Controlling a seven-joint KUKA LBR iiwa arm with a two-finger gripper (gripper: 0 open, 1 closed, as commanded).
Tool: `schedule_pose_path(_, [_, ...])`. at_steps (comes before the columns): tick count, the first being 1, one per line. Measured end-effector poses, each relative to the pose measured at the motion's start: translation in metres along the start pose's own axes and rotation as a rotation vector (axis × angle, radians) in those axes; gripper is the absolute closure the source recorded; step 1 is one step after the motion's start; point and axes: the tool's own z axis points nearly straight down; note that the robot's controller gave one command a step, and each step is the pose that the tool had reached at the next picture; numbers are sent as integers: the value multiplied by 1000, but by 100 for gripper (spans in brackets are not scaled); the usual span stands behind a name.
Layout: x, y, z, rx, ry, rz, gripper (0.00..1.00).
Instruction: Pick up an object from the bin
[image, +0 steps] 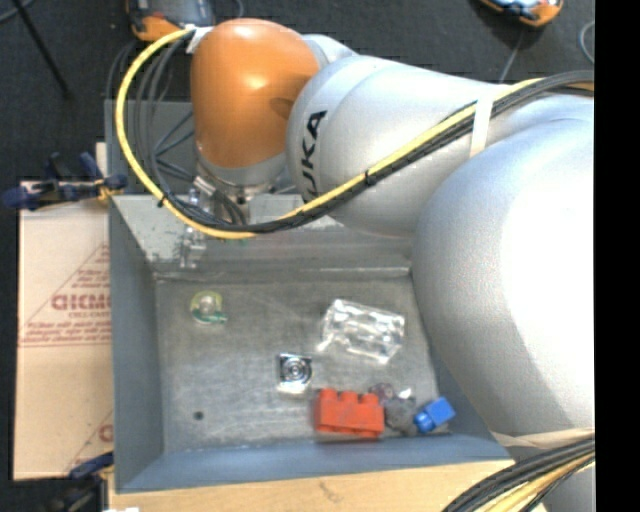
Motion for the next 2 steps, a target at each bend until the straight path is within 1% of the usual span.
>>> schedule_pose_path(1, [0,-7,55,1,11,148,100])
schedule_pose_path(2, [17,-31,-11,1,0,114,100])
